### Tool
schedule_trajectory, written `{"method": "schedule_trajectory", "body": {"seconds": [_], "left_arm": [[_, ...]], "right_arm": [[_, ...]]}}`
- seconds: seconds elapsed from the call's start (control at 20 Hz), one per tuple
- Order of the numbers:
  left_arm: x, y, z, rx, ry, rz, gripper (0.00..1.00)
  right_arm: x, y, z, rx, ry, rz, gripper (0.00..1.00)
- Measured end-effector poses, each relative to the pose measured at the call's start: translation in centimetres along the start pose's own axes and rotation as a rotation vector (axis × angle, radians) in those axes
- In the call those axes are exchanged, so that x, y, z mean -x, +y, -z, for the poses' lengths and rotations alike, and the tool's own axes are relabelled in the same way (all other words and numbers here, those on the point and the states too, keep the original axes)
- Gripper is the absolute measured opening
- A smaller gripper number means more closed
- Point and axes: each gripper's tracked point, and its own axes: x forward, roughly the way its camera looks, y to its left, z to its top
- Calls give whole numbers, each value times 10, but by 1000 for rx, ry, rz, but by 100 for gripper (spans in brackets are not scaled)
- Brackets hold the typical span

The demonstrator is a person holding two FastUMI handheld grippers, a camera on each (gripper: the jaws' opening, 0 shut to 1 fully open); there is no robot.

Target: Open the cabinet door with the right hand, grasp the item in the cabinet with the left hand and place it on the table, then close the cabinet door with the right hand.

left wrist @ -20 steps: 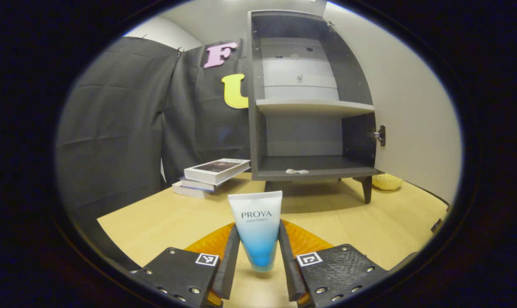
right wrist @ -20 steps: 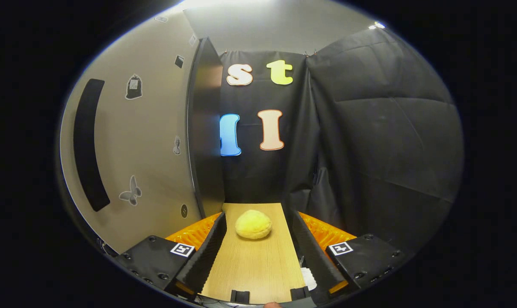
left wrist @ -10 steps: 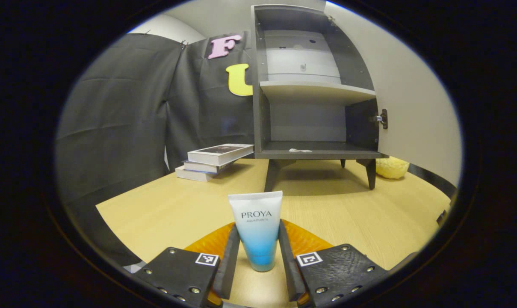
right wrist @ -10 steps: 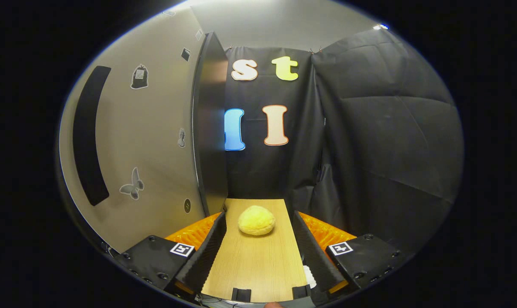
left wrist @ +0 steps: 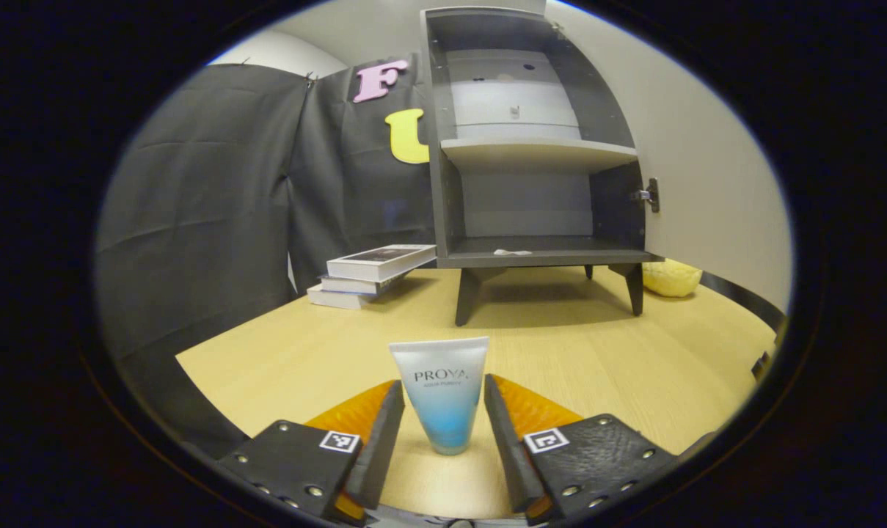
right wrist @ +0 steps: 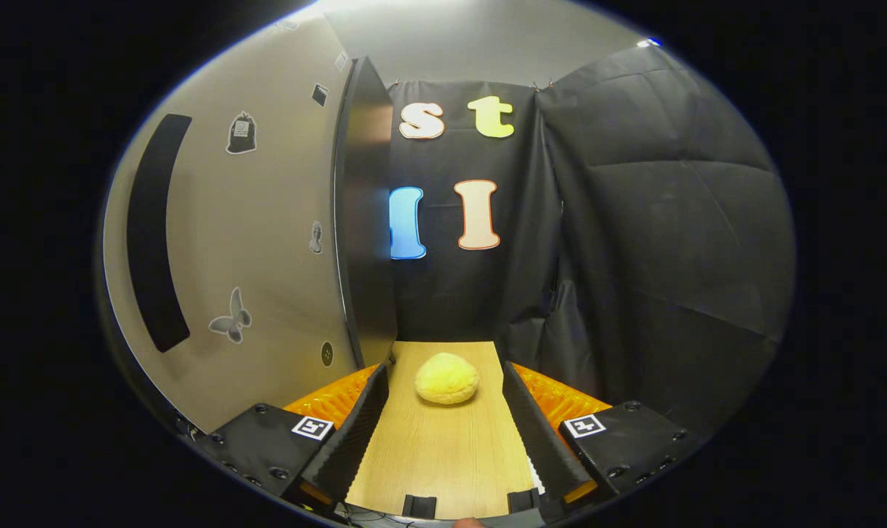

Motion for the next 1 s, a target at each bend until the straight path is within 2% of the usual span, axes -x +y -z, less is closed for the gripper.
{"method": "schedule_trajectory", "body": {"seconds": [0.05,0.1,0.15,0.2,0.25,0.3,0.35,0.45,0.6,0.8,1.0], "left_arm": [[1,1,-2,-5,-4,-1,70],[1,1,-5,-7,-8,-4,70],[3,2,-7,-9,-11,-9,72],[4,4,-11,-11,-13,-20,82],[4,6,-13,-12,-16,-28,82],[6,8,-18,-6,-20,-37,82],[8,8,-23,4,-30,-44,82],[9,12,-37,18,-60,-61,82],[7,20,-58,25,-95,-75,82],[12,37,-87,-5,-127,-75,82],[6,39,-117,29,-209,-26,82]], "right_arm": [[1,0,0,-5,0,-3,93],[0,-1,-2,-7,-3,-4,93],[0,-1,-4,-8,-7,-6,98],[1,-1,-7,-12,-12,-10,98],[1,-1,-10,-18,-17,-16,93],[2,0,-14,-25,-21,-22,93],[3,2,-18,-33,-23,-28,98],[6,4,-28,-36,-36,-37,98],[14,5,-40,-15,-77,-8,98],[26,23,-49,-59,-102,14,98],[53,33,-60,-80,-132,75,98]]}}
